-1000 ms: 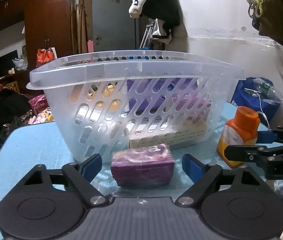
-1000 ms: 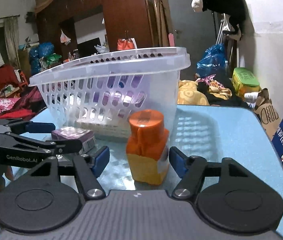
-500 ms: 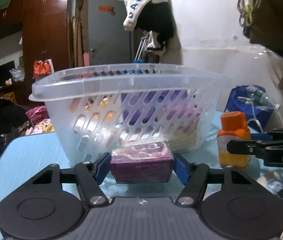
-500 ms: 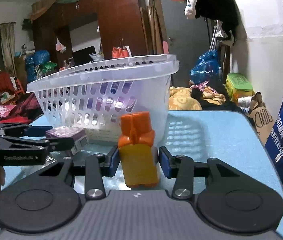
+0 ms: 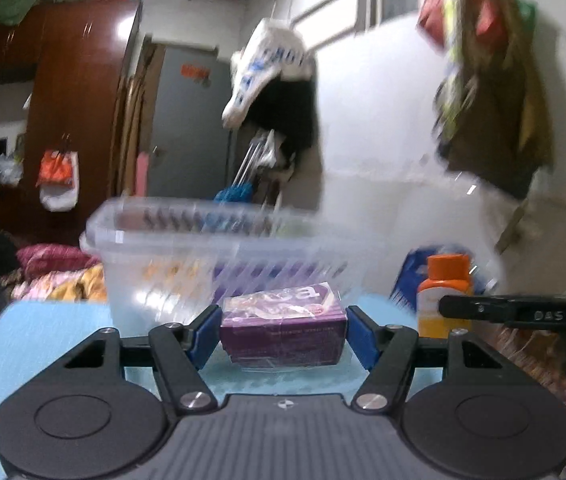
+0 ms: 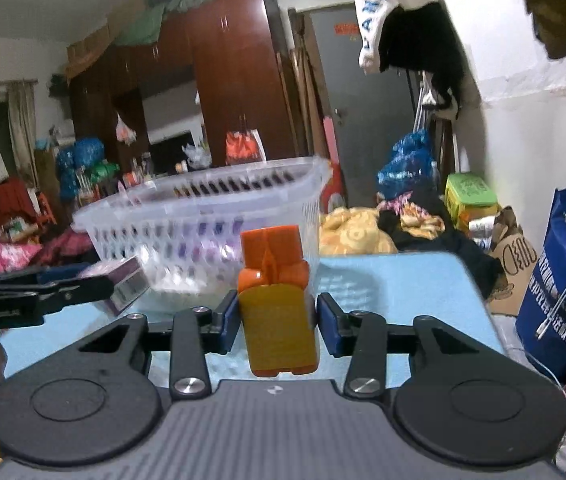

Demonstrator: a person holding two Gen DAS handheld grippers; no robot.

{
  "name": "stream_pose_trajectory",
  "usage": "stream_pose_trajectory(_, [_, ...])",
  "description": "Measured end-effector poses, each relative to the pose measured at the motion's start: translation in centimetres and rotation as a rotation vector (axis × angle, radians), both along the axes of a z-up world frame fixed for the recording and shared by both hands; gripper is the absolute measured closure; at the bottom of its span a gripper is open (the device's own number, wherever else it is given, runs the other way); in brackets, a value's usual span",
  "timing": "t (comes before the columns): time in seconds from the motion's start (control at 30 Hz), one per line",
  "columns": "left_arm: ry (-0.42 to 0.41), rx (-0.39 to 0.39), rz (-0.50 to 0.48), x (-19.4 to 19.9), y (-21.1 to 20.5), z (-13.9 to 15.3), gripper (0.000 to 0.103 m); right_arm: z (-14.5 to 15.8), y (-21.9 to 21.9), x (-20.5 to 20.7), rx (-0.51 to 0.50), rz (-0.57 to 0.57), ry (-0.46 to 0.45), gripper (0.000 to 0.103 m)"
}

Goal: Organize objects
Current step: 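Lower the soap box and orange bottle into the basket and open both tools, then move both tools away from the basket toward the white plush toy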

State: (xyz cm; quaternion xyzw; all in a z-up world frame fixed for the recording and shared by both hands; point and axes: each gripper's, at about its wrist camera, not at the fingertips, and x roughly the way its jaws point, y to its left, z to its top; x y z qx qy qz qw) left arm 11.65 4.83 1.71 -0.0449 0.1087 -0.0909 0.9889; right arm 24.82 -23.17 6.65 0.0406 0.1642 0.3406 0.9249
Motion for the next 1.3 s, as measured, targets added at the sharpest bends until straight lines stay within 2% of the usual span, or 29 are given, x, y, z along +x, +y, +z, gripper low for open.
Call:
stream_pose_trajectory(0.13, [-0.076, 0.017, -0.010, -2.0, 0.4, 4.2, 0.033, 3.7, -0.6, -2.1, 0.038, 0.011, -0.099, 0.058])
stream_pose_trajectory(0.23, [-0.096, 0.041, 0.028, -0.9, 1.0, 7.9, 0.033, 6.9, 0.6, -2.0, 0.050, 0.030, -0.150, 0.058])
stream_pose_trajectory(0.33, [-0.063, 0.070, 0.091, 2.5, 1.9, 10.9, 0.033, 9.7, 2.9, -0.3, 0.032, 0.034, -0.176, 0.058])
stream_pose_trajectory(0.4, [0.027, 0.095, 0.144, 6.3, 2.6, 12.0, 0.033, 10.7, 4.9, 1.7, -0.016, -0.010, -0.165, 0.058])
stream_pose_trajectory(0.5, [0.200, 0.104, 0.199, 11.6, 3.7, 11.2, 0.033, 10.7, 8.1, 5.8, -0.100, -0.051, -0.079, 0.058])
stream_pose_trajectory(0.6, [0.289, 0.117, 0.223, 14.4, 4.4, 9.8, 0.033, 9.5, 10.6, 9.2, -0.156, -0.057, 0.031, 0.058])
stream_pose_trajectory(0.7, [0.313, 0.097, 0.229, 15.6, 4.9, 9.0, 0.033, 8.3, 11.6, 11.2, -0.173, -0.080, 0.100, 0.058])
stream_pose_trajectory(0.8, [0.313, 0.123, 0.246, 15.9, 4.9, 8.5, 0.033, 7.7, 12.4, 11.9, -0.184, -0.108, 0.124, 0.058])
stream_pose_trajectory(0.9, [0.338, 0.118, 0.275, 16.1, 5.1, 8.5, 0.033, 7.0, 13.1, 12.0, -0.207, -0.117, 0.134, 0.058])
stream_pose_trajectory(1.03, [0.368, 0.147, 0.294, 16.4, 5.0, 7.6, 0.033, 6.4, 13.4, 11.8, -0.252, -0.151, 0.131, 0.058])
stream_pose_trajectory(1.17, [0.368, 0.151, 0.269, 16.7, 5.0, 6.8, 0.033, 6.7, 12.6, 12.0, -0.235, -0.150, 0.135, 0.057])
stream_pose_trajectory(1.2, [0.350, 0.160, 0.261, 16.4, 4.8, 6.7, 0.030, 6.8, 12.4, 11.9, -0.221, -0.150, 0.132, 0.050])
stream_pose_trajectory(1.23, [0.334, 0.165, 0.264, 16.2, 4.7, 6.7, 0.023, 7.0, 12.0, 11.6, -0.201, -0.149, 0.122, 0.043])
stream_pose_trajectory(1.3, [0.295, 0.140, 0.254, 15.3, 4.9, 6.8, 0.014, 7.4, 11.6, 11.5, -0.183, -0.151, 0.091, 0.009])
